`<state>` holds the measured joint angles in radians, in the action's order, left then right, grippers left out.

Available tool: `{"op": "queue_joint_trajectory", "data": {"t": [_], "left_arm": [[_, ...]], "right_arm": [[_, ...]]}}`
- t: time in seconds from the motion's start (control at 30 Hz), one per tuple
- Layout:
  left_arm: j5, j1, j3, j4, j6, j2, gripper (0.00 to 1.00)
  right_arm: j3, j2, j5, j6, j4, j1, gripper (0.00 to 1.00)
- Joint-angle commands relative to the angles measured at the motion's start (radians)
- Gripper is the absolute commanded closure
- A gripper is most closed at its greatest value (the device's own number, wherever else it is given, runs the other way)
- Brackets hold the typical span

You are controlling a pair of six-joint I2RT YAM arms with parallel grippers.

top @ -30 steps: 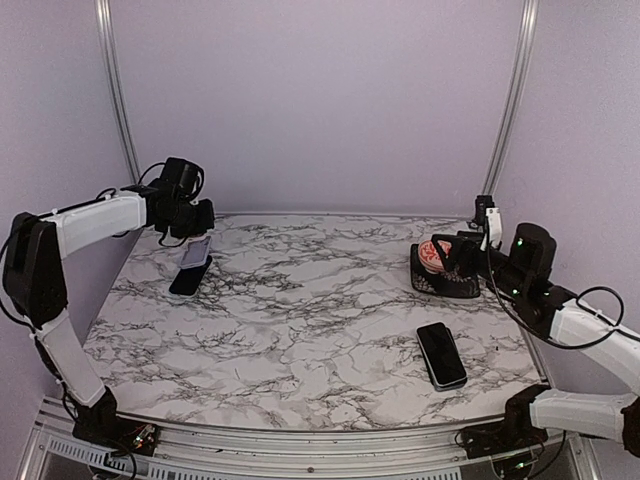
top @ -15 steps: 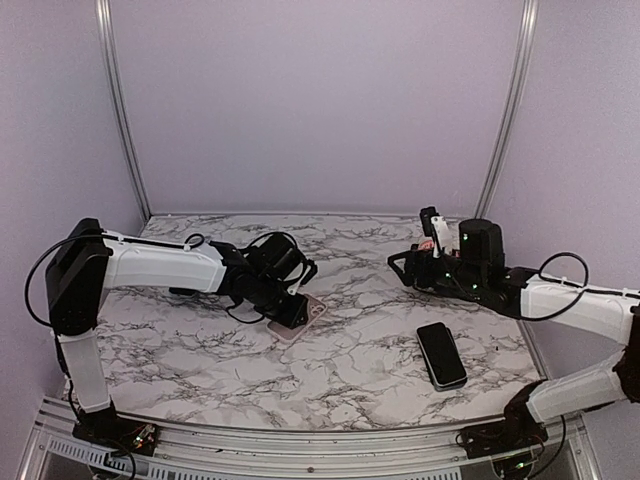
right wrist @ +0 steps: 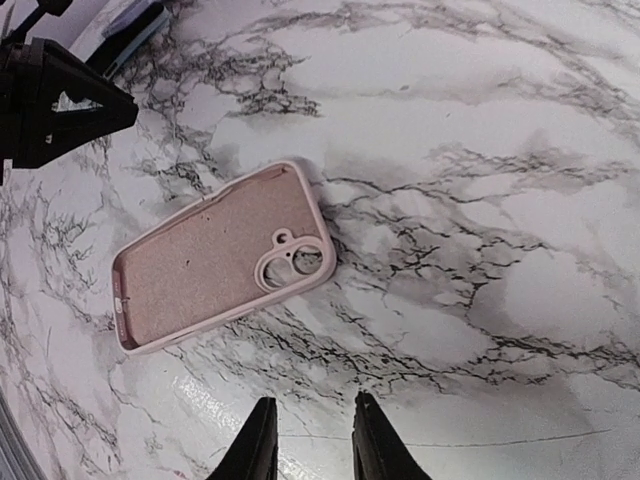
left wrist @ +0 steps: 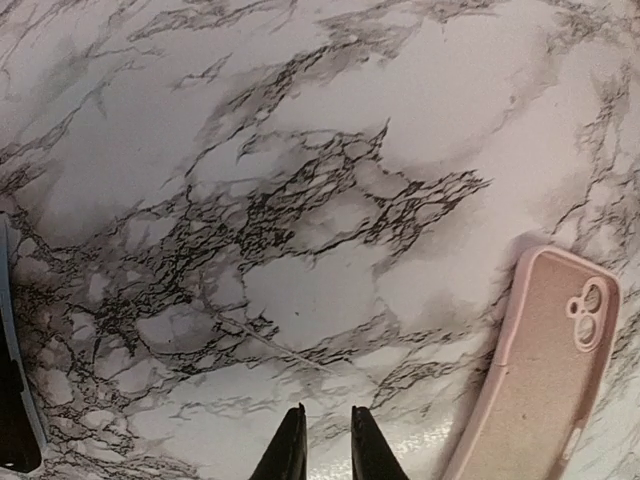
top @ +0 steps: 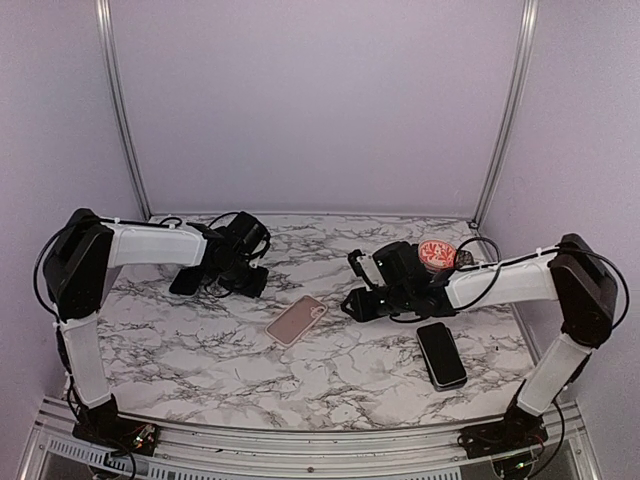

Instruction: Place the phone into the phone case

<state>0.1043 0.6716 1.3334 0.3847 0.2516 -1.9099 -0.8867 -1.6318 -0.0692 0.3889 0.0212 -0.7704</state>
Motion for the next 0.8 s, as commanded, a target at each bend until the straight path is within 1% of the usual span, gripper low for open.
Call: {"op": "queue_joint_trajectory", "data": {"t": [0.0, 0.13, 0.27, 0.37, 0.47, 0.67, 0.77], "left_arm": [[-0.02, 0.029, -0.024, 0.084, -0.027, -0.054, 0.85], [-0.129, 0.04, -0.081, 0.082, -0.076, -0.043, 0.81], [-0.207, 0.072, -0.115, 0.083, -0.106, -0.061, 0.8], [-0.282, 0.11, -0.104, 0.083, -0.132, -0.09, 0.8], [-0.347, 0.148, -0.061, 0.082, -0.134, -0.126, 0.79], [-0.376, 0.165, -0.001, 0.07, -0.125, -0.135, 0.78], [-0.322, 0.163, 0.005, 0.068, -0.126, -0.114, 0.78]], "right_arm": [[-0.133, -0.145, -0.005, 0.038, -0.083, -0.025, 0.76], [-0.248, -0.28, -0.001, 0.041, -0.16, -0.027, 0.8], [-0.324, -0.352, -0.014, 0.028, -0.201, -0.027, 0.81], [-0.36, -0.384, -0.029, 0.017, -0.194, -0.027, 0.81], [-0.409, -0.416, -0.034, 0.007, -0.196, -0.027, 0.81], [-0.459, -0.425, 0.007, -0.005, -0.236, -0.026, 0.81], [-0.482, -0.404, 0.043, -0.024, -0.275, -0.026, 0.81]]}}
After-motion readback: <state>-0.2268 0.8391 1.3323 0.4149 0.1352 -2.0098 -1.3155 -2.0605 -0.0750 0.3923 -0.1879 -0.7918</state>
